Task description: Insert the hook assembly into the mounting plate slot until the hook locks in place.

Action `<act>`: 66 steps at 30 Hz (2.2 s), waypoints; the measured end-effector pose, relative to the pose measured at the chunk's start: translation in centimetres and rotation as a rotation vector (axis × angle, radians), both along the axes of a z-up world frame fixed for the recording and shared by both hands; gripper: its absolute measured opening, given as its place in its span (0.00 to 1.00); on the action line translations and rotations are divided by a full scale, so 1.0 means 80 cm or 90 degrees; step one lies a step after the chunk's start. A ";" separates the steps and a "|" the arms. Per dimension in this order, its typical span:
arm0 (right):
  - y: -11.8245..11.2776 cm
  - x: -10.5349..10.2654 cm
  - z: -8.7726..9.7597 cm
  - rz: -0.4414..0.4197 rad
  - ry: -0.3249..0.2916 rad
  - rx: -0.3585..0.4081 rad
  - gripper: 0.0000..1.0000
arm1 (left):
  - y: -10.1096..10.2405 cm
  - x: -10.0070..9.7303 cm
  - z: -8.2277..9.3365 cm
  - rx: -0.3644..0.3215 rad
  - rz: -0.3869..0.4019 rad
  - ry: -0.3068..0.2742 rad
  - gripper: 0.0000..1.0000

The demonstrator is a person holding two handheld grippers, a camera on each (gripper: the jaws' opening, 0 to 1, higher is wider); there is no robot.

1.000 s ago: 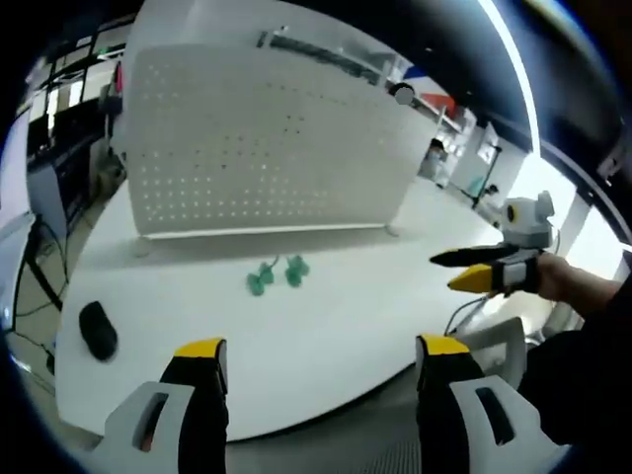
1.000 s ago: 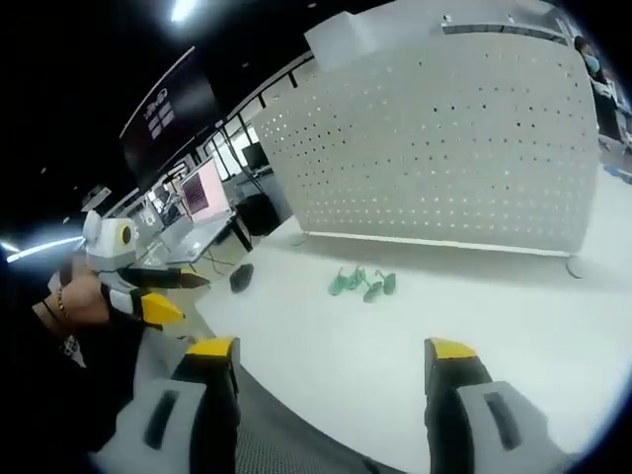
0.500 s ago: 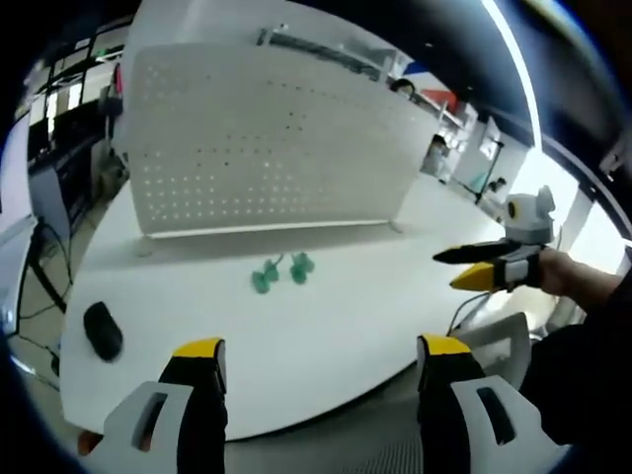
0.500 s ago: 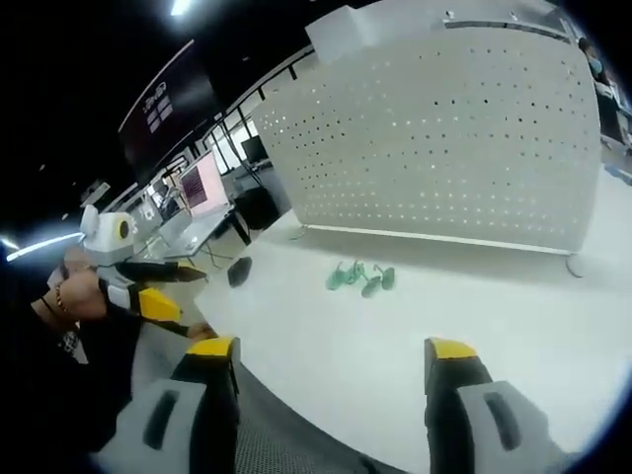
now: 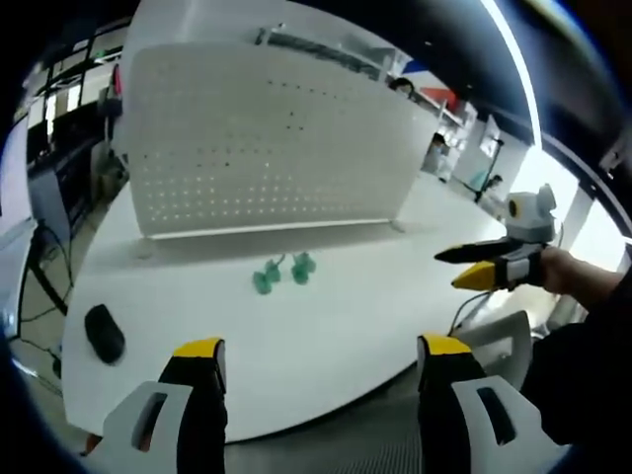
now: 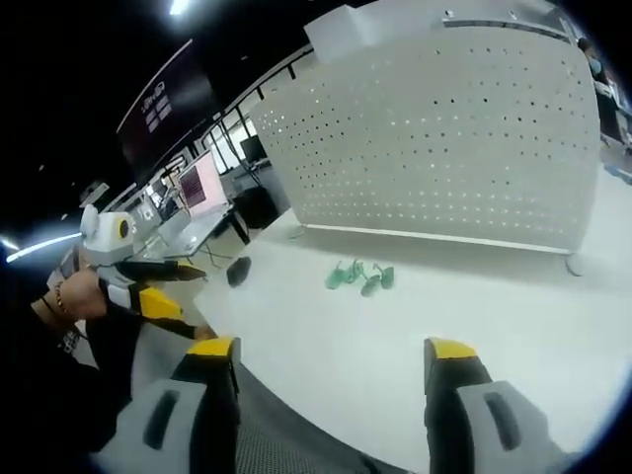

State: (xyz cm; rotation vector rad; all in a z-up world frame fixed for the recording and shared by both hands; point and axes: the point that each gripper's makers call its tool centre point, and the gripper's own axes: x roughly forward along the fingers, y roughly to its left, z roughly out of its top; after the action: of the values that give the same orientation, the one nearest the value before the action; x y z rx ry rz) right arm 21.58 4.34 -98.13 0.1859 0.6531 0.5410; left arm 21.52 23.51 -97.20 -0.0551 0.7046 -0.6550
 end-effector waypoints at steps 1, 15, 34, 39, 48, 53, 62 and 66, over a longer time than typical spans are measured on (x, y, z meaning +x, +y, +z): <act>0.000 0.000 0.000 0.000 0.000 0.000 0.72 | 0.001 0.000 0.000 0.000 0.001 0.000 0.81; -0.001 -0.003 -0.001 -0.004 0.002 -0.003 0.72 | 0.006 -0.002 -0.001 0.005 0.004 -0.001 0.80; -0.004 -0.008 -0.001 -0.009 0.001 -0.005 0.73 | 0.006 -0.005 -0.003 0.015 -0.004 -0.009 0.80; -0.006 -0.007 0.000 -0.013 -0.001 -0.004 0.72 | 0.007 -0.003 -0.005 0.023 -0.008 -0.010 0.80; -0.003 0.000 -0.006 0.022 -0.002 -0.030 0.69 | 0.003 0.001 0.006 -0.022 0.008 -0.007 0.79; 0.003 0.014 -0.010 0.029 0.000 -0.026 0.67 | 0.004 -0.001 0.006 -0.023 0.008 -0.003 0.78; 0.026 0.045 -0.024 0.044 0.003 -0.012 0.55 | 0.011 -0.001 0.001 -0.018 0.018 0.007 0.78; 0.033 0.058 -0.032 0.048 0.009 -0.005 0.52 | 0.013 -0.001 -0.003 -0.014 0.019 0.014 0.78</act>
State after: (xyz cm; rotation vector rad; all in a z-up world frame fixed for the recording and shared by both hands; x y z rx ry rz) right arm 26.24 7.02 -100.70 0.1590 0.6774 0.6100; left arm 21.44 24.52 -97.46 -0.0937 0.7171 -0.6348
